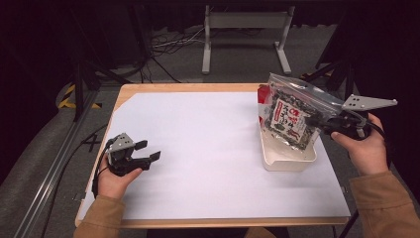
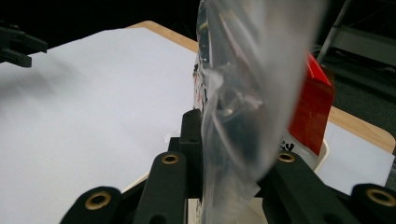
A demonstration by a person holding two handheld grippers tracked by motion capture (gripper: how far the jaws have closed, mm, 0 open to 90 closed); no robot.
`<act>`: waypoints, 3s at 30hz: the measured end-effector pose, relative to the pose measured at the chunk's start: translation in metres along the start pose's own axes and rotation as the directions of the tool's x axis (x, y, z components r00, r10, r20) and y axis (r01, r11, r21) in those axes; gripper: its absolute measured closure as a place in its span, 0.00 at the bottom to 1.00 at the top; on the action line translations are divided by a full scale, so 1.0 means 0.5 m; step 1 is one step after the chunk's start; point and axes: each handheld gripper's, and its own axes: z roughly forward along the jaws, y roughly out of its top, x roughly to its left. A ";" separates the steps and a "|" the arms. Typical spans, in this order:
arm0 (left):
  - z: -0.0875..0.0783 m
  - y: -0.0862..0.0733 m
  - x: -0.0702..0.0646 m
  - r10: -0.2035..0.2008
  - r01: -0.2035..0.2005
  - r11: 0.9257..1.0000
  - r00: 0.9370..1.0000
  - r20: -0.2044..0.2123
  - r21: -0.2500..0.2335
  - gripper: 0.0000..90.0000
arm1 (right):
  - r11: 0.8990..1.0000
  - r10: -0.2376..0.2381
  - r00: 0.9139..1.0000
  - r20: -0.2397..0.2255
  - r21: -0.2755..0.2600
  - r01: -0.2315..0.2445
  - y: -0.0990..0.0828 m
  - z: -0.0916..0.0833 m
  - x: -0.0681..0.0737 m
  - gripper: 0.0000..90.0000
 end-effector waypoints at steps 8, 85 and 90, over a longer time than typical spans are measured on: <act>0.000 0.000 0.000 0.002 -0.002 1.000 1.000 0.003 -0.001 0.34 | 0.999 -0.014 1.000 0.007 0.039 0.013 -0.010 0.017 0.008 0.84; -0.080 0.008 -0.040 0.026 -0.022 0.997 0.997 0.066 -0.071 0.33 | 0.991 0.004 0.998 0.067 -0.133 0.005 -0.057 -0.068 0.126 0.38; -0.087 0.006 -0.045 0.046 -0.040 0.997 0.996 0.083 -0.072 0.32 | 0.989 -0.033 0.999 -0.001 -0.144 0.032 -0.057 -0.043 0.158 0.36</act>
